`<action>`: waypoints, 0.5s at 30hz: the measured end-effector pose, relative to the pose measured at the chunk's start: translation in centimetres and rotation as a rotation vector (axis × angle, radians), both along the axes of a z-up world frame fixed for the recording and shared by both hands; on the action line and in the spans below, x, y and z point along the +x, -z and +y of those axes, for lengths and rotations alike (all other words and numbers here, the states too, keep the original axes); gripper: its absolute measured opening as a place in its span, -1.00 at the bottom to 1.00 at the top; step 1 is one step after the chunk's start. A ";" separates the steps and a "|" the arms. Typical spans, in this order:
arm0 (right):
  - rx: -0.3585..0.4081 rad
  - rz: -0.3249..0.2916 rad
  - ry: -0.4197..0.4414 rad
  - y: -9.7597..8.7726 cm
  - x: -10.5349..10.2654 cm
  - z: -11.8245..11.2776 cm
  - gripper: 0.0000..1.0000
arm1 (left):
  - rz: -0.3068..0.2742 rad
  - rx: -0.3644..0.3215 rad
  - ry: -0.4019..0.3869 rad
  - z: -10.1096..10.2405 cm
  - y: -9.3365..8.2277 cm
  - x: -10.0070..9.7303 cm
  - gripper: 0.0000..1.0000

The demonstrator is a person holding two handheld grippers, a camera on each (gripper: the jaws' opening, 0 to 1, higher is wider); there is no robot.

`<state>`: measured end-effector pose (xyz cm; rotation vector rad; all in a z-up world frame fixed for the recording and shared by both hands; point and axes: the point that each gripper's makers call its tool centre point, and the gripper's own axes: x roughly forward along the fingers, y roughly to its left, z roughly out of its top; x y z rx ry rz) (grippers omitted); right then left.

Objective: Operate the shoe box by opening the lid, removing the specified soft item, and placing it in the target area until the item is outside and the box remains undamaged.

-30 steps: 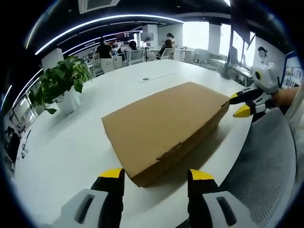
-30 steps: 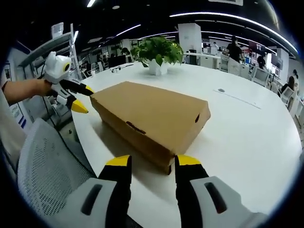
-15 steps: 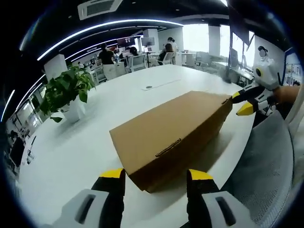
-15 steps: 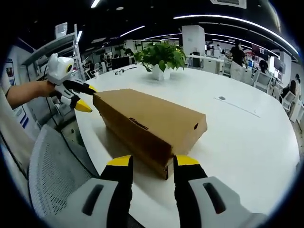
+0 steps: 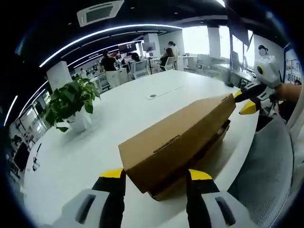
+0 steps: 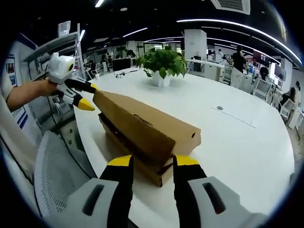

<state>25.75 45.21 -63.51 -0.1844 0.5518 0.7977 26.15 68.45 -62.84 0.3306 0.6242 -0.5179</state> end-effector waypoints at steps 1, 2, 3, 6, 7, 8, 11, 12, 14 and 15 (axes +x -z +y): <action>0.002 -0.005 0.002 -0.3 0.2 0.0 -0.40 | -0.007 -0.001 -0.001 0.0 -0.3 0.2 0.03; 0.003 -0.010 0.005 -0.4 0.3 0.0 -0.40 | -0.011 -0.003 -0.002 0.0 -0.4 0.3 0.03; 0.004 -0.014 0.006 -0.6 0.4 0.0 -0.40 | -0.018 -0.003 -0.003 0.0 -0.7 0.5 0.03; 0.006 -0.025 0.006 -1.1 0.6 0.0 -0.39 | -0.029 -0.003 -0.004 0.1 -1.0 0.9 0.02; 0.005 -0.032 0.005 -1.4 0.7 0.1 -0.38 | -0.034 -0.001 -0.003 0.1 -1.1 1.0 0.02; 0.005 -0.037 0.004 -1.6 0.8 0.1 -0.38 | -0.038 0.001 -0.003 0.1 -1.2 1.1 0.01; 0.007 -0.050 0.005 -2.2 1.2 0.1 -0.36 | -0.054 0.000 -0.003 0.1 -1.8 1.5 0.01; 0.007 -0.054 0.005 -2.4 1.3 0.1 -0.36 | -0.058 0.000 -0.003 0.1 -1.9 1.6 0.01; 0.003 -0.066 0.001 -2.7 1.6 0.1 -0.36 | -0.072 -0.006 -0.009 0.1 -2.3 2.1 0.01; 0.004 -0.072 0.001 -2.9 1.8 0.2 -0.36 | -0.076 -0.009 -0.010 0.1 -2.5 2.3 0.01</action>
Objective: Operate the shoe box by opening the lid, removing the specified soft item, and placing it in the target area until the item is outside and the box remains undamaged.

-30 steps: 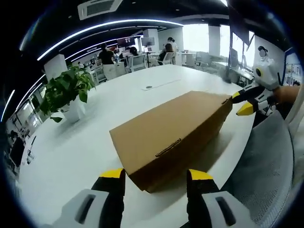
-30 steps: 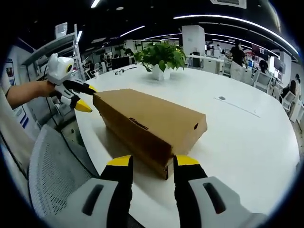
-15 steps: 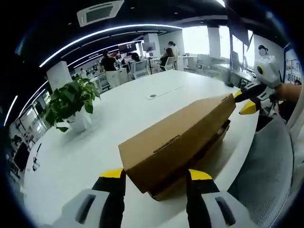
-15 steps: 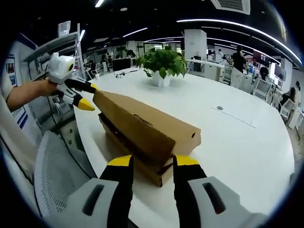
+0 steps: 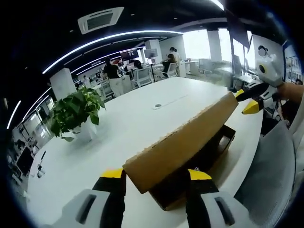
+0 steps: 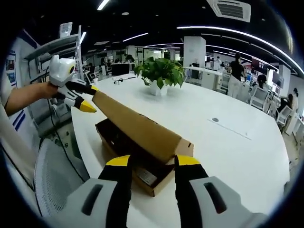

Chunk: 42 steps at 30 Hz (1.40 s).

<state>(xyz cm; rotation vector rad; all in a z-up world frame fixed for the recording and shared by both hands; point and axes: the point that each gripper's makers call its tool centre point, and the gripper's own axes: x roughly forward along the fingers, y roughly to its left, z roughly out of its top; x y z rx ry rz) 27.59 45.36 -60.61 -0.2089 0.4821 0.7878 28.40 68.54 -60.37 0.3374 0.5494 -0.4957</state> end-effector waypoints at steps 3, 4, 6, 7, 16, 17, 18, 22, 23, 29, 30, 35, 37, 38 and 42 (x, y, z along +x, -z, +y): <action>0.002 -0.016 0.001 -0.7 0.7 0.0 -0.36 | -0.019 -0.004 -0.003 0.0 -0.5 0.7 0.01; 0.004 -0.020 0.002 -0.9 0.9 0.0 -0.36 | -0.023 -0.005 -0.004 0.0 -0.6 0.9 0.00; 0.005 -0.029 0.003 -1.2 1.3 0.0 -0.36 | -0.033 -0.007 -0.008 0.1 -0.9 1.3 -0.01; 0.003 -0.034 0.002 -1.3 1.5 0.0 -0.37 | -0.038 -0.006 -0.010 0.2 -1.1 1.5 -0.03; 0.003 -0.054 0.008 -2.3 3.1 0.2 -0.36 | -0.089 -0.003 -0.032 1.2 -2.1 3.3 -0.30; 0.001 -0.054 0.010 -2.3 3.3 0.2 -0.36 | -0.094 0.002 -0.031 1.2 -2.2 3.5 -0.33; -0.003 -0.055 0.012 -2.3 3.5 0.2 -0.36 | -0.101 0.008 -0.029 1.3 -2.2 3.7 -0.35; -0.010 -0.067 0.017 -2.9 4.4 0.2 -0.36 | -0.114 0.003 -0.028 1.7 -2.6 4.4 -0.41; -0.011 -0.068 0.018 -3.0 4.5 0.2 -0.36 | -0.116 -0.003 -0.028 1.7 -2.7 4.7 -0.42; -0.024 -0.081 0.017 -3.5 5.5 0.0 -0.42 | -0.132 0.023 -0.022 1.9 -3.1 5.7 -0.50; -0.021 -0.083 0.020 -3.5 5.8 -0.1 -0.44 | -0.133 0.021 -0.024 2.0 -3.2 6.0 -0.51; -0.037 -0.088 0.042 -3.1 6.7 -0.7 -0.57 | -0.135 0.027 -0.027 2.4 -3.5 7.0 -0.61; -0.034 -0.090 0.060 -2.7 7.0 -1.0 -0.56 | -0.134 0.045 -0.031 2.7 -3.4 7.2 -0.72; -0.034 -0.087 0.064 -2.5 7.0 -1.1 -0.57 | -0.129 0.048 -0.037 2.9 -3.3 7.3 -0.78; -0.058 -0.075 0.078 -1.0 7.1 -1.7 -0.60 | -0.126 0.021 -0.050 3.1 -3.4 7.7 -0.85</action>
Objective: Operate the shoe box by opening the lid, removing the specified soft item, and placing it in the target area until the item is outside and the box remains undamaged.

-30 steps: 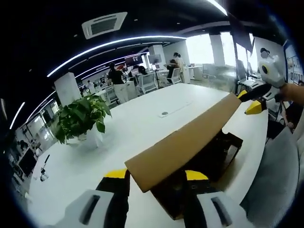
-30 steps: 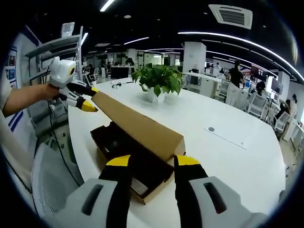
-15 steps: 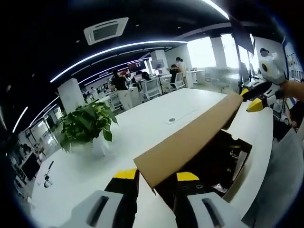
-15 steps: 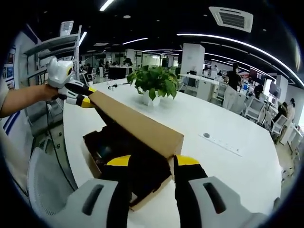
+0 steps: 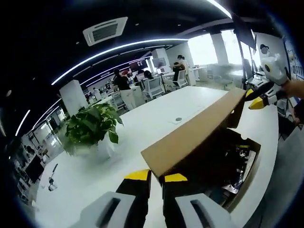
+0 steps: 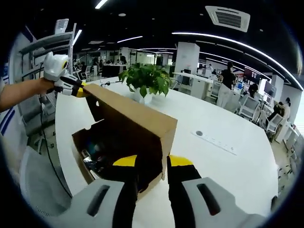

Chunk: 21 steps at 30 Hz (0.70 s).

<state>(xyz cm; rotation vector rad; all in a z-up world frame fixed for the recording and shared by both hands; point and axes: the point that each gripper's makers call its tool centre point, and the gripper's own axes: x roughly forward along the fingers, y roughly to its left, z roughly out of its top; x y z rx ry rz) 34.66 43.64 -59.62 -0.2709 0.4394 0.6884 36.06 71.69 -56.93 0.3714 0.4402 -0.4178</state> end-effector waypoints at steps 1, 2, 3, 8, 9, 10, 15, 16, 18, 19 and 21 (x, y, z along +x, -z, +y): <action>-0.003 0.002 0.002 0.2 0.0 -0.1 -0.61 | 0.001 -0.005 -0.003 0.0 0.0 0.1 -0.85; -0.007 0.007 0.006 0.6 0.1 -0.2 -0.62 | 0.001 -0.009 -0.005 0.1 0.0 0.2 -0.85; -0.009 0.008 0.010 0.9 0.1 -0.3 -0.62 | 0.001 -0.013 -0.007 0.1 0.0 0.3 -0.86; -0.022 0.017 0.033 2.2 0.7 -0.8 -0.67 | 0.001 -0.036 -0.017 0.2 -0.2 0.8 -0.87; -0.025 0.019 0.035 2.4 0.8 -0.9 -0.68 | 0.001 -0.039 -0.018 0.2 -0.2 0.9 -0.87; -0.029 0.022 0.036 2.7 0.9 -0.9 -0.70 | 0.000 -0.041 -0.019 0.2 -0.2 1.0 -0.87; -0.069 0.030 0.033 4.1 1.8 -1.1 -0.79 | -0.003 -0.052 -0.024 0.3 -0.4 1.7 -0.88; -0.072 0.039 0.035 4.5 2.0 -1.1 -0.78 | -0.003 -0.054 -0.026 0.3 -0.4 1.8 -0.88; -0.084 0.042 0.039 5.1 2.4 -1.3 -0.80 | -0.004 -0.056 -0.028 0.3 -0.4 2.0 -0.88; -0.086 0.044 0.041 5.3 2.5 -1.3 -0.79 | -0.004 -0.058 -0.030 0.3 -0.4 2.1 -0.88; -0.093 0.052 0.042 5.8 2.8 -1.3 -0.79 | -0.005 -0.059 -0.032 0.4 -0.4 2.3 -0.88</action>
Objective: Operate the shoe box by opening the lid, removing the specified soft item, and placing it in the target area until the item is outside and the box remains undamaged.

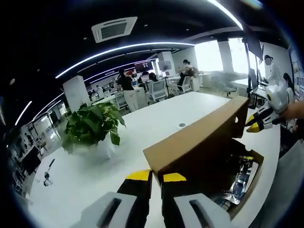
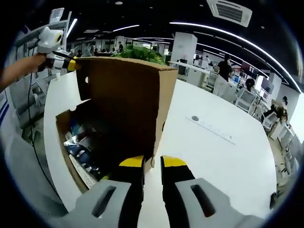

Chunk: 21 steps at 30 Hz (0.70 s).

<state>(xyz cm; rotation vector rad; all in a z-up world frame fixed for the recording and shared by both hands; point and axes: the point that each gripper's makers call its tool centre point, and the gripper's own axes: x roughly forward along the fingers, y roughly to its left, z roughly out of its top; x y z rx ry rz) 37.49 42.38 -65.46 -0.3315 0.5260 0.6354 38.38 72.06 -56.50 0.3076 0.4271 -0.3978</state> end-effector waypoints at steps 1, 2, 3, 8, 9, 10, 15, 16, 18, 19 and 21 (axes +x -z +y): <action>-0.011 -0.004 -0.002 0.2 0.2 0.0 -0.79 | -0.001 -0.002 -0.001 0.0 0.0 0.1 -0.88; -0.018 -0.011 -0.002 0.3 0.4 0.0 -0.80 | -0.002 -0.003 -0.003 0.0 0.0 0.3 -0.89; -0.024 -0.025 -0.007 0.4 0.7 0.1 -0.80 | -0.004 -0.003 -0.005 0.1 -0.1 0.4 -0.89; -0.030 -0.024 -0.015 0.9 1.5 0.5 -0.84 | -0.011 -0.006 -0.021 0.1 -0.2 1.3 -0.89; -0.032 -0.025 -0.015 1.0 1.7 0.5 -0.85 | -0.012 -0.007 -0.022 0.2 -0.2 1.4 -0.89; -0.031 -0.026 -0.015 1.1 1.9 0.6 -0.86 | -0.013 -0.008 -0.023 0.2 -0.2 1.6 -0.89; -0.033 -0.025 -0.025 1.5 2.4 0.9 -0.89 | -0.018 -0.012 -0.030 0.2 -0.2 2.1 -0.89; -0.028 -0.026 -0.023 1.5 2.5 1.0 -0.90 | -0.019 -0.017 -0.035 0.2 -0.2 2.3 -0.89; -0.026 -0.033 -0.021 1.5 2.7 1.1 -0.92 | -0.020 -0.022 -0.039 0.3 -0.2 2.6 -0.89; -0.020 -0.033 -0.019 1.5 2.7 1.2 -0.94 | -0.021 -0.023 -0.040 0.3 -0.2 2.8 -0.89; -0.027 -0.045 -0.021 1.5 2.9 1.3 -0.94 | -0.022 -0.025 -0.043 0.3 -0.2 3.0 -0.89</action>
